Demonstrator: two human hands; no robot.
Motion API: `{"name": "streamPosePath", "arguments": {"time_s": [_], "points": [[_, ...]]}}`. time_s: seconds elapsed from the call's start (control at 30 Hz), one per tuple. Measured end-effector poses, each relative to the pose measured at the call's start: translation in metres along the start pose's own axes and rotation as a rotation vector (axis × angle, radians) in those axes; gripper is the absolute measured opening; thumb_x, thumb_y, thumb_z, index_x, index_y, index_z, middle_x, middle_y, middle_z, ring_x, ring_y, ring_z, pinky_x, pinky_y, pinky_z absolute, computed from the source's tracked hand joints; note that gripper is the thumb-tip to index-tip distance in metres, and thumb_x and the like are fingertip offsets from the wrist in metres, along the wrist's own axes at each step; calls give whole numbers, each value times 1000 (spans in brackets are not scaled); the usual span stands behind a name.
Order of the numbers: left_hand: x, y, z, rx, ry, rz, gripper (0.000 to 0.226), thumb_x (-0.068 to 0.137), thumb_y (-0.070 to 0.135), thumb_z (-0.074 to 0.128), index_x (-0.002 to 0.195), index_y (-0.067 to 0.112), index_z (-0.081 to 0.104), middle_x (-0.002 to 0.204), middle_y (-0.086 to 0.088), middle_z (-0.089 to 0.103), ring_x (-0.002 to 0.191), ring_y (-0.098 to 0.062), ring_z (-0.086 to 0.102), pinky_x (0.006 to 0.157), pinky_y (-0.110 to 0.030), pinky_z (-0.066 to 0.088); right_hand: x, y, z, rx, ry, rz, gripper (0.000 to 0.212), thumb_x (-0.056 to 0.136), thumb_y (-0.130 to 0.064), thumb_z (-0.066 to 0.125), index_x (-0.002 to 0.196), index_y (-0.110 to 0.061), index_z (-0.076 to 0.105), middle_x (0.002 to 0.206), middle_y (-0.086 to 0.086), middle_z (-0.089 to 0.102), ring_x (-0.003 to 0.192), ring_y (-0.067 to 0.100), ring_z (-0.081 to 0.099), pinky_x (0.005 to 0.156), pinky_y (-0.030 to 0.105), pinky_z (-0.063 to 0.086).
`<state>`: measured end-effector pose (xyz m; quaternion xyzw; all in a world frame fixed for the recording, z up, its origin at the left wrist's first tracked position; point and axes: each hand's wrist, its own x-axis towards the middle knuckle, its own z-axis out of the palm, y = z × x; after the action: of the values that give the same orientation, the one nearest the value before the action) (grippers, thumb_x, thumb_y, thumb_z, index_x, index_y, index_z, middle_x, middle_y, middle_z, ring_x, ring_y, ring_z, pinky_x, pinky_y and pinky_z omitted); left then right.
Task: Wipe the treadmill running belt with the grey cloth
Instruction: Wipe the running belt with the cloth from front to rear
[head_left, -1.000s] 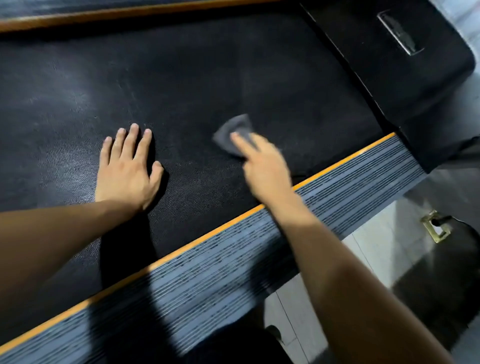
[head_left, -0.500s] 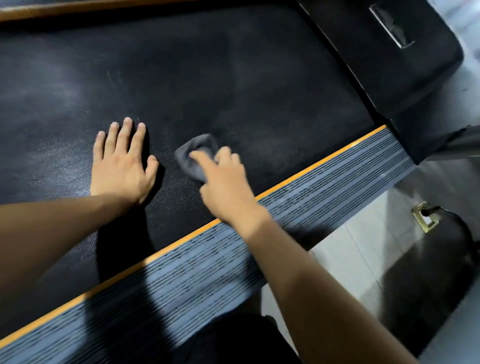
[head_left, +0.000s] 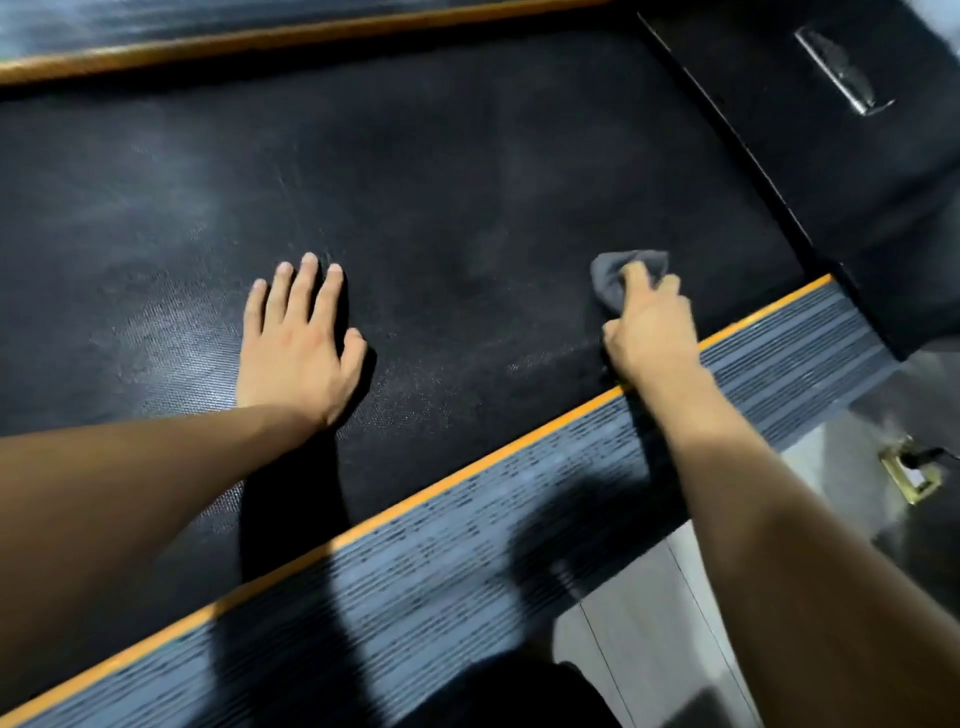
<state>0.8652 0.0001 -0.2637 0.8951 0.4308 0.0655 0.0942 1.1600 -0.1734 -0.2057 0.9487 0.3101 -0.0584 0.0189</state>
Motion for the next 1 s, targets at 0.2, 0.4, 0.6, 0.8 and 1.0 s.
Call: {"name": "streamPosePath", "arguments": {"time_s": [0.2,0.4,0.6,0.8,1.0], "points": [[-1,-1,-2,-5,-29,20,71,93,43,30,158,14,28,167,-14,24,154,-34,19,126,-51,11,-102,-110,12,102,62,-462,58,71,-19,63,128,-17,52,109,17,50,93,38,52,76,43,45],[9,-38,-24,-107,-53,157,70,90,40,35,156,16,34,162,-13,34,146,-33,35,119,-45,26,-125,-140,36,29,147,-548,66,81,-31,68,143,-30,45,109,8,53,92,30,50,77,42,45],[41,-148,-44,53,-65,-6,72,92,54,28,159,27,25,166,-11,25,153,-32,23,124,-45,15,-101,-161,47,50,234,-537,66,83,-27,70,145,-28,46,103,7,52,86,28,48,75,43,46],[77,-173,-47,68,-84,58,68,95,57,26,160,37,19,169,-2,18,157,-24,12,127,-46,6,-12,-230,42,106,376,-428,59,82,-27,71,139,-26,53,103,13,53,87,34,50,74,44,43],[83,-178,-40,48,-78,60,69,96,57,22,161,37,12,171,0,9,158,-20,3,127,-47,3,95,-290,34,-5,367,-429,51,97,-35,52,146,-27,42,126,17,50,107,37,48,89,47,39]]}}
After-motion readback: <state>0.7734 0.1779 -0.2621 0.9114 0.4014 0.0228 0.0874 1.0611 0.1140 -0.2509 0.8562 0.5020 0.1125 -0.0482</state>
